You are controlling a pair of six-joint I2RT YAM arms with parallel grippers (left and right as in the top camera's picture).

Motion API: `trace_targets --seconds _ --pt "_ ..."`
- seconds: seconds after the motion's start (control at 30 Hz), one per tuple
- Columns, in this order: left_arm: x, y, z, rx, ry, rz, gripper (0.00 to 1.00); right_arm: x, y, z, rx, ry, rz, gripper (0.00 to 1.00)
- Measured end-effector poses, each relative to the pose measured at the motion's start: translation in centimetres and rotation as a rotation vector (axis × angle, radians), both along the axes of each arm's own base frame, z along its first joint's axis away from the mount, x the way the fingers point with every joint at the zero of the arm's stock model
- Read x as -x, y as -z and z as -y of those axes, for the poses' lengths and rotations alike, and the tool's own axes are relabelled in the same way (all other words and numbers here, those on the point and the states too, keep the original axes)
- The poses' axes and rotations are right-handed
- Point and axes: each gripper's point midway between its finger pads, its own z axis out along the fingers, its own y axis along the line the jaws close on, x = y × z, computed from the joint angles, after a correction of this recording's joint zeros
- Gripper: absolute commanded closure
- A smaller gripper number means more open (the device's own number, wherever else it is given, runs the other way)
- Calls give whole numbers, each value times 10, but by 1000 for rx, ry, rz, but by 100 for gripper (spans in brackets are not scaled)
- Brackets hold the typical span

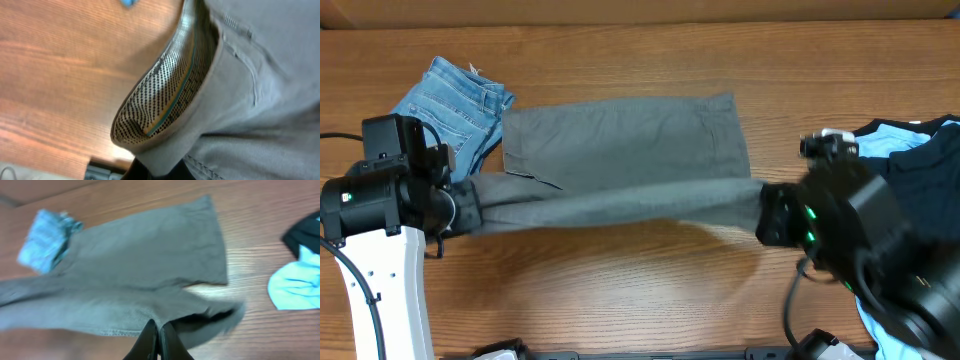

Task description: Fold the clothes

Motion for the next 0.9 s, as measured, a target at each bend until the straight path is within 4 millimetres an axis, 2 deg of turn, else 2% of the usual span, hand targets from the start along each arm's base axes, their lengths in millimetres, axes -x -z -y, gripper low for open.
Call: trace_targets --seconds 0.17,0.3,0.5,0.63,0.67,0.7,0.73,0.77,0.8,0.83,0.9 --pt "-37 -11 -4 -1 -21 150 96 -46 27 14 44 161 -82 96" --pt "-62 -10 1 28 -3 208 96 -97 48 20 51 226 -105 96" --pt "-111 11 -3 59 1 239 93 -170 80 15 36 204 -92 96" --pt "-150 30 -5 88 14 280 79 -206 112 16 26 204 -118 96" --pt "-161 34 -6 94 18 298 72 -215 122 18 29 208 -129 91" --pt "-169 38 -6 100 22 310 67 -223 131 20 27 217 -132 75" --pt "-178 42 -6 107 26 321 50 -231 140 24 30 229 -139 55" --pt "-185 47 -7 110 31 331 41 -238 148 28 39 233 -142 35" --pt "-191 52 -7 117 30 335 37 -246 158 33 45 242 -149 25" --pt "-196 58 -6 125 33 330 34 -251 166 38 57 241 -158 20" --pt "-198 68 -4 142 38 309 24 -252 180 47 81 236 -189 18"
